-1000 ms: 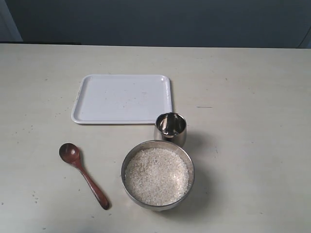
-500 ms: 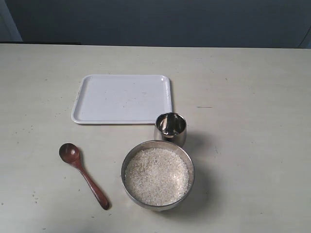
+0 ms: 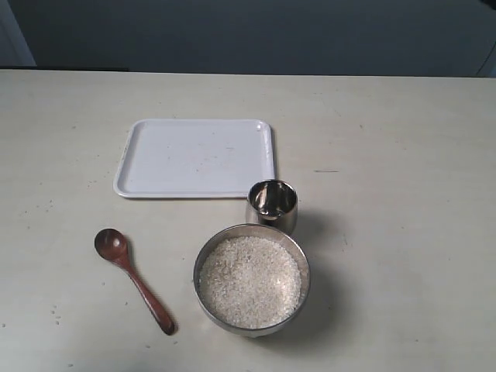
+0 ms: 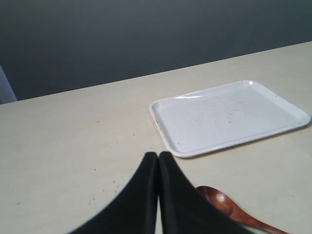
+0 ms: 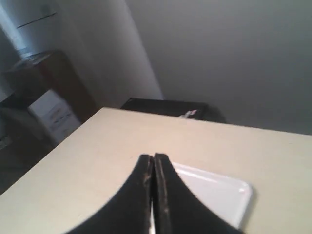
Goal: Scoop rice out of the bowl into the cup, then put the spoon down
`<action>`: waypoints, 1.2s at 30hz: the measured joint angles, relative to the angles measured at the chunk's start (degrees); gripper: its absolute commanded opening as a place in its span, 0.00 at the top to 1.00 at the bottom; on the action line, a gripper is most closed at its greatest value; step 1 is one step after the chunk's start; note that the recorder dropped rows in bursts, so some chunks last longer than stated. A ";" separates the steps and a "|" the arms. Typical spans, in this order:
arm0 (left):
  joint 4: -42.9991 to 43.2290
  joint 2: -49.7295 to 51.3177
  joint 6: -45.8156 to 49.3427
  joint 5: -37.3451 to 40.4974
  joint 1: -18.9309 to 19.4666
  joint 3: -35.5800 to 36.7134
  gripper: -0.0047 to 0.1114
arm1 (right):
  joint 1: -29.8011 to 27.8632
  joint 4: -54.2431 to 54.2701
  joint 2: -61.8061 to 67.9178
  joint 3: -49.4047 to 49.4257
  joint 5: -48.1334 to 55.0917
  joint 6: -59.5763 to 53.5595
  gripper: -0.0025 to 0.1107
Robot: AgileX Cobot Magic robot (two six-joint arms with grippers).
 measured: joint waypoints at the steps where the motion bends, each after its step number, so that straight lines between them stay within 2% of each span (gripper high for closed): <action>1: 0.00 0.00 0.00 0.00 0.00 0.00 0.96 | 1.39 0.00 0.82 0.00 5.66 0.00 0.98; 7: 0.00 0.00 0.00 0.00 0.00 0.00 0.96 | 3.35 0.00 4.75 0.00 25.45 -3.43 0.98; 11: 0.00 0.00 0.00 0.00 0.00 0.00 0.96 | 3.48 0.00 7.94 0.00 38.52 -14.93 0.98; 15: 0.00 0.00 0.00 0.00 0.00 0.00 0.96 | 3.52 2.23 11.53 0.23 55.62 -33.20 0.98; 18: 0.00 0.00 0.00 0.00 0.00 0.00 0.96 | 3.52 14.05 13.61 0.23 68.95 -54.00 0.98; 21: 0.00 0.00 0.00 0.00 0.00 0.00 0.96 | 3.40 33.29 14.28 0.23 74.70 -71.15 0.98; 24: 0.00 0.00 0.00 0.00 0.00 0.00 0.96 | 3.40 61.80 14.28 -0.52 77.07 -88.66 0.98; 26: 0.00 0.00 0.00 0.00 0.00 0.00 0.96 | 3.67 81.83 14.28 -1.05 80.61 -104.31 0.98; 29: 0.00 0.00 0.00 0.00 0.00 0.00 0.96 | 6.30 102.21 14.43 -1.05 86.71 -122.02 0.98; 32: 0.00 0.00 0.00 0.00 0.00 0.00 0.96 | 11.60 109.97 14.42 -1.26 89.52 -129.00 0.98; 36: 0.00 0.00 0.00 0.00 0.00 0.00 0.96 | 20.42 110.77 14.42 -2.42 89.37 -131.04 0.98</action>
